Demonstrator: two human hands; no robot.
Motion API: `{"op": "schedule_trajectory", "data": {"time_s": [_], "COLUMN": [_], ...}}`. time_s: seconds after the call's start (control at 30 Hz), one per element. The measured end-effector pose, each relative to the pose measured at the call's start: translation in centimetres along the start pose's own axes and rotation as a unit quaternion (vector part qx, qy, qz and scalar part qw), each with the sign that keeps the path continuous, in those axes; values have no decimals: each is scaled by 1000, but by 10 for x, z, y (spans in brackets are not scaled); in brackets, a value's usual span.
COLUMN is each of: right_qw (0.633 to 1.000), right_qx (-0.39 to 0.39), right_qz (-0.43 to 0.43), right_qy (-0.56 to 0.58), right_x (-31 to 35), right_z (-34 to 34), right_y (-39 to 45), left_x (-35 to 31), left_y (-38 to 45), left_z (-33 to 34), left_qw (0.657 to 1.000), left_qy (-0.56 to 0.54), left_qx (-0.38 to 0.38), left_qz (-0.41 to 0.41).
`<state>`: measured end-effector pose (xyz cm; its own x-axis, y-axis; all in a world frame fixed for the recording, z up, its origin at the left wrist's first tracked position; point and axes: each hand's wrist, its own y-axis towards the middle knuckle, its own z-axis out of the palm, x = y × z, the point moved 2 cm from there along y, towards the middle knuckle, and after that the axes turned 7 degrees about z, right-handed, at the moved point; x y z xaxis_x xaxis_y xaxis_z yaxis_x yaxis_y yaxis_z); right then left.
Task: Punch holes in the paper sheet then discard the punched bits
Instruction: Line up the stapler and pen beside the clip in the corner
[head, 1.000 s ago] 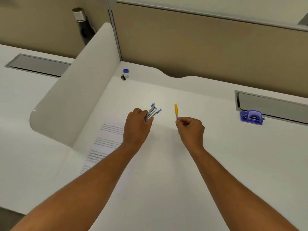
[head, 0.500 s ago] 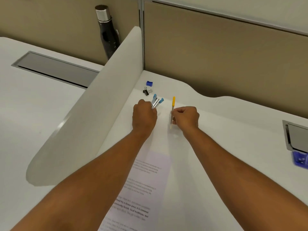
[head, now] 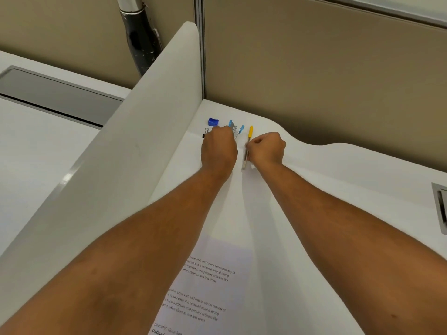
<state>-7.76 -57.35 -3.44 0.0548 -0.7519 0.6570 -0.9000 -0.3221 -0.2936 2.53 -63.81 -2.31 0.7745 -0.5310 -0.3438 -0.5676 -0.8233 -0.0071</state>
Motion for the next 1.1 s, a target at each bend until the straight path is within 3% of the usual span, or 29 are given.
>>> {"op": "schedule_trajectory", "data": {"time_s": [0.27,0.57,1.0,1.1], "right_qw": [1000,999,998,998], "right_qx": [-1,-6,-11,-27], "right_qz": [-14,3,17,-50], "right_qy": [-13,-31,-54,-26], "right_x": [-1,-2,-2,-8], "right_z": [11,12,10,-11], "right_y": [5,4,-2,-25], "left_x": [-3,5,12,23], "left_y": [14,5,-20,-66], "left_z": [1,4,-1,-14], "left_qw": [1000,1000,999,998], "left_qy": [4,-19,-31,-36], "left_qx": [22,-18,-16,-46], "left_qz": [-3,-15,-18,-4]}}
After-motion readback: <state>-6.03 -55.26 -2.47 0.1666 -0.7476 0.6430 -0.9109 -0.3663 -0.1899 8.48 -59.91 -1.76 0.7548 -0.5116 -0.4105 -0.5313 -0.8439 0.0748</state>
